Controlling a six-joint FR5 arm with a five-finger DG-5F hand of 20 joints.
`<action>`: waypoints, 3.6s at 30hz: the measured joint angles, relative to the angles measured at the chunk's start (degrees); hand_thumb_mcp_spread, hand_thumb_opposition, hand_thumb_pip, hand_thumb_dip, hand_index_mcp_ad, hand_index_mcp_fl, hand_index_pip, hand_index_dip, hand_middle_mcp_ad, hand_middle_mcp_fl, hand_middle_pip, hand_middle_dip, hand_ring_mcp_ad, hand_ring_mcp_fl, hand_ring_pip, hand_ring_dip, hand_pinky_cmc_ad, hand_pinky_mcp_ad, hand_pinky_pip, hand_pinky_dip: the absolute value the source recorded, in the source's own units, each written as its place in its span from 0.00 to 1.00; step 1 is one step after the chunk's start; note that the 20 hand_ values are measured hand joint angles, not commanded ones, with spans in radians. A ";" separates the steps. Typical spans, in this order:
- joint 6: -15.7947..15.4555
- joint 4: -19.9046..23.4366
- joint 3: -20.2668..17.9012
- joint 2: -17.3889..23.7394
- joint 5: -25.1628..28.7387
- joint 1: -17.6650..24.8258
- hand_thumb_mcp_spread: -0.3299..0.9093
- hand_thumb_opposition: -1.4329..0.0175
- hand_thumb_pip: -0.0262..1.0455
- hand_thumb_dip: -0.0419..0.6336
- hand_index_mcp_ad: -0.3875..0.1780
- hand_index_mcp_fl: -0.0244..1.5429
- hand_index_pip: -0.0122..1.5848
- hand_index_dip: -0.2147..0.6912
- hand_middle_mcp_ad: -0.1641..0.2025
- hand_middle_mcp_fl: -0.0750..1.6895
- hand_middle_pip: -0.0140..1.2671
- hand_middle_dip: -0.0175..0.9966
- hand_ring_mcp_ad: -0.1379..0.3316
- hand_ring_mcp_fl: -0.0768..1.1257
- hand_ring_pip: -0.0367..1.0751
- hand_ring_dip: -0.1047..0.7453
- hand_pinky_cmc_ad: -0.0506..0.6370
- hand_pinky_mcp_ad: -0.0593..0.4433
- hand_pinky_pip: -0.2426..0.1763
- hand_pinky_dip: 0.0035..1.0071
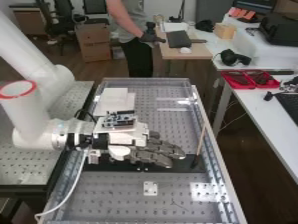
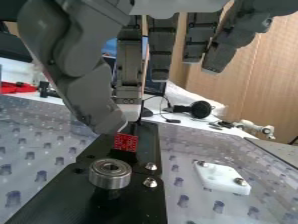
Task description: Grab the pcb board and place it in the clear container
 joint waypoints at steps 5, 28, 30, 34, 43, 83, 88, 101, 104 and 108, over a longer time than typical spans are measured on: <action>-0.65 -0.63 0.64 -0.43 -1.55 -0.52 0.62 0.40 0.77 0.46 0.65 0.09 0.98 0.24 0.61 0.15 0.11 0.19 0.55 0.09 0.11 0.12 0.50 0.32 0.41 0.49; 0.19 -0.71 2.98 -2.87 -5.35 -2.56 0.61 0.40 0.77 0.46 0.62 0.11 0.98 0.24 0.62 0.16 0.10 0.19 0.55 0.11 0.11 0.12 0.54 0.32 0.41 0.49; 0.38 -0.58 3.12 -3.00 -5.44 -2.60 0.61 0.40 0.77 0.46 0.62 0.12 0.98 0.24 0.61 0.16 0.10 0.19 0.55 0.11 0.11 0.12 0.54 0.32 0.41 0.49; 0.58 -0.42 3.42 -3.31 -5.64 -2.62 0.61 0.40 0.77 0.46 0.62 0.12 0.98 0.24 0.61 0.16 0.11 0.19 0.55 0.11 0.11 0.12 0.53 0.32 0.41 0.49; 1.07 -0.35 3.81 -4.01 -5.89 -2.73 0.61 0.40 0.77 0.46 0.62 0.13 0.98 0.24 0.62 0.16 0.10 0.19 0.55 0.11 0.11 0.12 0.53 0.32 0.41 0.48; 1.99 0.47 2.63 -2.96 -4.60 -2.19 0.63 0.39 0.76 0.46 0.61 0.18 0.98 0.20 0.60 0.17 0.10 0.19 0.55 0.12 0.11 0.12 0.55 0.32 0.41 0.50; 0.91 -2.63 3.82 -2.96 -4.88 -2.20 0.63 0.39 0.77 0.46 0.61 0.18 0.98 0.20 0.61 0.17 0.10 0.19 0.55 0.12 0.11 0.11 0.55 0.32 0.41 0.50; -0.35 -7.69 6.72 -2.75 -5.38 -2.20 0.63 0.39 0.77 0.46 0.61 0.18 0.98 0.20 0.61 0.18 0.10 0.19 0.55 0.12 0.11 0.12 0.55 0.32 0.41 0.50; -0.49 -7.97 6.88 -2.78 -5.61 -2.20 0.63 0.39 0.77 0.46 0.61 0.18 0.98 0.20 0.61 0.18 0.10 0.19 0.55 0.11 0.11 0.11 0.55 0.32 0.41 0.50; -0.36 -8.07 6.80 -2.76 -5.77 -2.22 0.63 0.39 0.77 0.46 0.61 0.17 0.98 0.20 0.61 0.18 0.10 0.19 0.55 0.11 0.11 0.12 0.55 0.32 0.41 0.50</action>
